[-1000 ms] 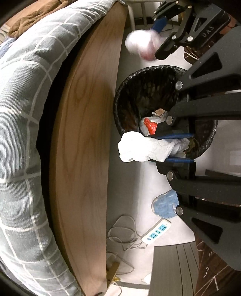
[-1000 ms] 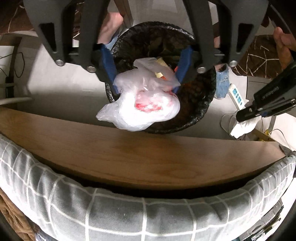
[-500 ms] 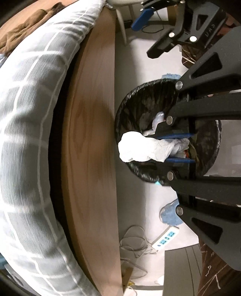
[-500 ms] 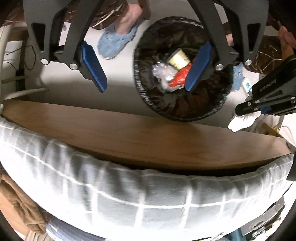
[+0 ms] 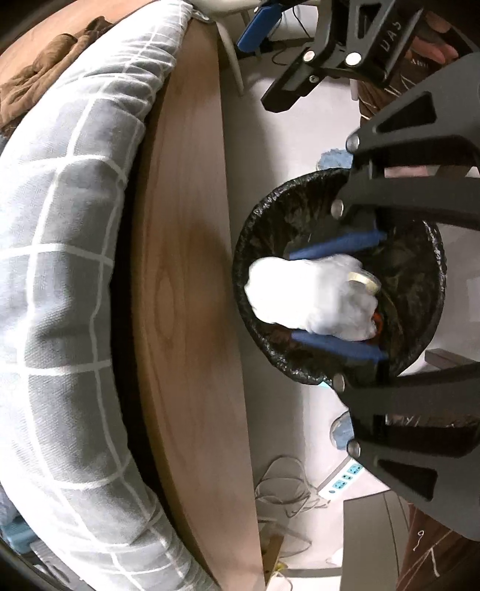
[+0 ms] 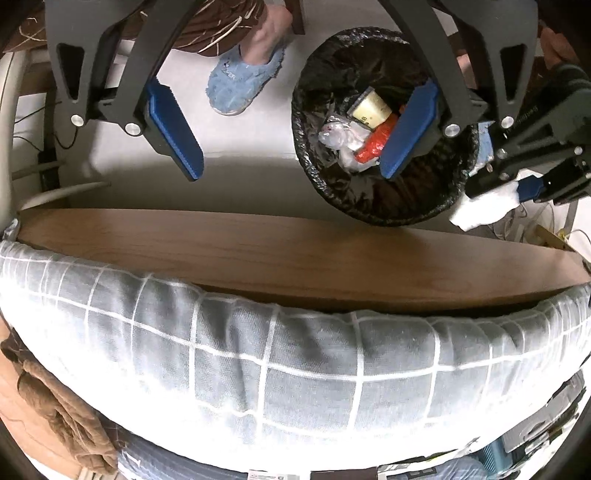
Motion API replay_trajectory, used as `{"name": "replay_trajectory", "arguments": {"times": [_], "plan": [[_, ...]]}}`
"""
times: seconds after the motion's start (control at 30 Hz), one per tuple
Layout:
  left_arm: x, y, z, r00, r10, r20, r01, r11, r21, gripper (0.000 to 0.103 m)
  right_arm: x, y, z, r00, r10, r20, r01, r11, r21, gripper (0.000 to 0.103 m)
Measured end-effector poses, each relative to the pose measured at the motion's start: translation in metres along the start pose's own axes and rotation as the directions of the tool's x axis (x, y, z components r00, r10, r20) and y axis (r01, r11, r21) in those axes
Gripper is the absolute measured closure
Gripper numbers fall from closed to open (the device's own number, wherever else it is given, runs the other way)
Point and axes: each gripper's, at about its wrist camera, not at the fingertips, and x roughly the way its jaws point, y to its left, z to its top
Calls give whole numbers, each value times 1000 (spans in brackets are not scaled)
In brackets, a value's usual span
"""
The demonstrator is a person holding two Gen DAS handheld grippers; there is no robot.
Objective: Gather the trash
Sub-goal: 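Open the right tool to drop the plastic bag while left tool drops the tissue, then move both open tools back toward the snack wrapper and chocolate box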
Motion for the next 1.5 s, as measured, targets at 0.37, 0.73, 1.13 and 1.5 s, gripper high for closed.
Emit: {"name": "replay_trajectory", "arguments": {"times": [0.37, 0.73, 1.13, 1.5], "plan": [[-36, 7, 14, 992, 35, 123, -34, 999, -8, 16, -25, -7, 27, 996, -18, 90, 15, 999, 30, 10], [-91, 22, 47, 965, 76, 252, -62, 996, -64, 6, -82, -12, 74, 954, 13, 299, -20, 1000, 20, 8], [-136, 44, 90, 925, 104, 366, -56, 989, -140, 6, -111, -2, 110, 916, 33, 401, -26, 999, -23, 8], [-149, 61, 125, 903, 141, 406, -80, 983, -164, 6, -111, 13, 139, 903, 70, 425, -54, 997, -49, 8]]}}
